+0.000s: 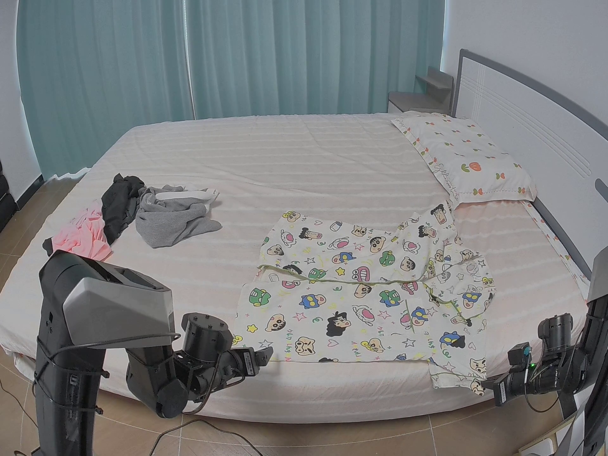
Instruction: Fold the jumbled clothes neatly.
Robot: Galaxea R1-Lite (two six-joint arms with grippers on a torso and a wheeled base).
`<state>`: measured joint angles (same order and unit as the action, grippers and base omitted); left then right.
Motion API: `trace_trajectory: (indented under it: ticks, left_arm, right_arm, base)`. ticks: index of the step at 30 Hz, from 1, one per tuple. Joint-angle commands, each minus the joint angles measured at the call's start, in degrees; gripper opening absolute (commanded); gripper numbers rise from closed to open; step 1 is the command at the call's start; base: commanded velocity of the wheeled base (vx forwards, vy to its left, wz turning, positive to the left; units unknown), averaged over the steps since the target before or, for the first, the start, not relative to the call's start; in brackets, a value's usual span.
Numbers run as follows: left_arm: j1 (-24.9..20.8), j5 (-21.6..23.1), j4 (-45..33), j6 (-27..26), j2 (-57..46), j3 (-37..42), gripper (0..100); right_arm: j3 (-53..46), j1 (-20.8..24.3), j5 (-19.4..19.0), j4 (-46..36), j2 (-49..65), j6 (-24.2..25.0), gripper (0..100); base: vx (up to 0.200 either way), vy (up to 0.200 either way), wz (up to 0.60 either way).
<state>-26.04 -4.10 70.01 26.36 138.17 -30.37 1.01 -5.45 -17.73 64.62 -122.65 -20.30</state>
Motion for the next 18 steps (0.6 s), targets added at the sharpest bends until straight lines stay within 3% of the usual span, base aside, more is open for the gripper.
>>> trace_trajectory:
  ticks: [1,16,17,18]
  left_arm:
    - [1.96,1.28,0.21,-1.83,3.07,-0.83,100]
    - [1.17,3.04,-4.71,-2.63,4.21,-7.16,100]
    - [0.9,2.95,-4.88,-2.45,4.21,-7.69,0]
    - [0.81,2.95,-4.88,-2.45,4.21,-7.78,0]
  right_arm:
    - [-1.01,0.0,0.06,-0.02,-0.13,-0.01,0]
    - [-1.01,0.18,0.06,0.07,-0.49,-0.01,0]
    - [-1.01,0.18,0.06,-0.02,-0.49,-0.01,0]
    - [-1.01,0.18,0.06,-0.11,-0.49,-0.01,0]
  base:
    - [0.0,0.0,0.0]
    - [0.0,0.0,0.0]
    - [0.0,0.0,0.0]
    - [0.0,0.0,0.0]
